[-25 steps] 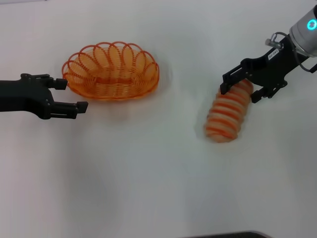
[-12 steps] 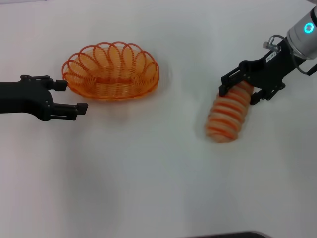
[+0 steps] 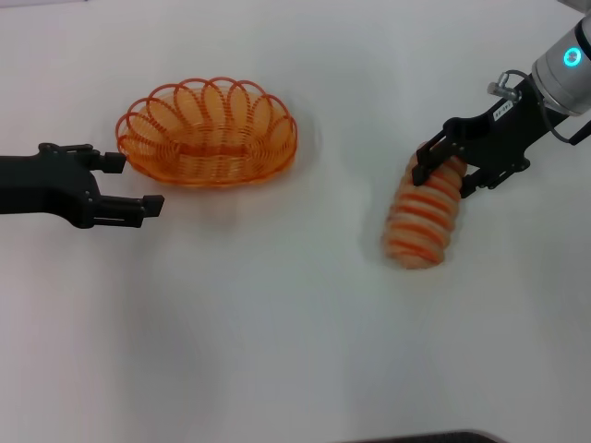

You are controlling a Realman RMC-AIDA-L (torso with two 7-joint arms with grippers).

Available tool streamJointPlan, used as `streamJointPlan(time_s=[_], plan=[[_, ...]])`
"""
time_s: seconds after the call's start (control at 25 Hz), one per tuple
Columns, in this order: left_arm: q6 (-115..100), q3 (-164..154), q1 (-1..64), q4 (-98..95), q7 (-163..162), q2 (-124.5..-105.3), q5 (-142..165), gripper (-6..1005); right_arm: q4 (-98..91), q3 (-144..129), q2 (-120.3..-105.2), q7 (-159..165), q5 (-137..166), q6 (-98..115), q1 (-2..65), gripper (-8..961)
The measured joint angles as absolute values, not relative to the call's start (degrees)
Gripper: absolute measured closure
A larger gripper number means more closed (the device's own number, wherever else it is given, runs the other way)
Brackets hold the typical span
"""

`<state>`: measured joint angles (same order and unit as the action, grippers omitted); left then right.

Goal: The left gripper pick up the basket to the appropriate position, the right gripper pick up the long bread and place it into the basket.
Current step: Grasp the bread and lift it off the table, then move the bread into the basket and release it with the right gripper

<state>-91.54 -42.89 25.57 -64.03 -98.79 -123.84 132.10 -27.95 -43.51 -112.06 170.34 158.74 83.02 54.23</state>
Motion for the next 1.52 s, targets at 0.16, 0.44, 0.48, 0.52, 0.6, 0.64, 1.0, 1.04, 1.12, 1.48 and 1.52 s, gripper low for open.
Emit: streamJointPlan(time_s=[0.16, 0.44, 0.48, 0.52, 0.6, 0.64, 1.0, 1.04, 1.12, 1.48, 1.52], plan=[[-91.6, -42.9, 25.6, -64.0, -98.8, -123.84, 132.1, 111, -27.9, -43.5, -112.06, 170.3, 158.7, 82.8, 54.2, 233], [-91.3, -42.9, 25.6, -63.8, -98.8, -123.84, 132.1, 111, -29.8, -43.6, -112.39, 169.8, 158.7, 82.2, 53.4, 336], [-91.2, -42.9, 25.6, -63.8, -98.8, -123.84, 132.0, 111, -30.9, -43.6, -112.52, 169.4, 158.7, 82.2, 53.2, 341], [-91.2, -42.9, 25.6, -63.8, -98.8, -123.84, 132.0, 111, -31.8, -43.6, -112.62, 169.0, 158.6, 82.2, 53.0, 347], [-91.2, -42.9, 25.6, -63.8, -98.9, -123.84, 131.9, 111, -34.0, -43.5, -112.75, 167.2, 158.0, 82.3, 52.7, 357], [-91.1, -42.9, 25.6, -63.8, -99.0, -123.84, 131.8, 111, -35.2, -43.4, -112.79, 166.0, 157.5, 82.5, 52.6, 363], [-91.5, -42.5, 26.0, -63.9, -99.5, -123.83, 131.6, 112, -48.2, -42.3, -112.03, 149.8, 150.9, 82.6, 51.8, 456], [-91.6, -42.5, 26.0, -63.9, -99.7, -123.83, 131.5, 112, -49.4, -41.8, -111.91, 147.5, 150.5, 82.7, 51.9, 465], [-91.6, -42.5, 26.0, -64.1, -99.9, -123.83, 131.5, 112, -51.3, -41.0, -111.84, 143.1, 150.2, 83.4, 52.4, 485], [-91.2, -42.2, 25.9, -64.4, -101.0, -123.83, 131.5, 111, -52.8, -42.1, -113.93, 127.7, 150.4, 88.8, 58.1, 566], [-91.1, -42.1, 25.9, -64.4, -101.0, -123.83, 131.5, 111, -52.8, -42.2, -114.2, 126.8, 150.3, 89.0, 58.6, 571]])
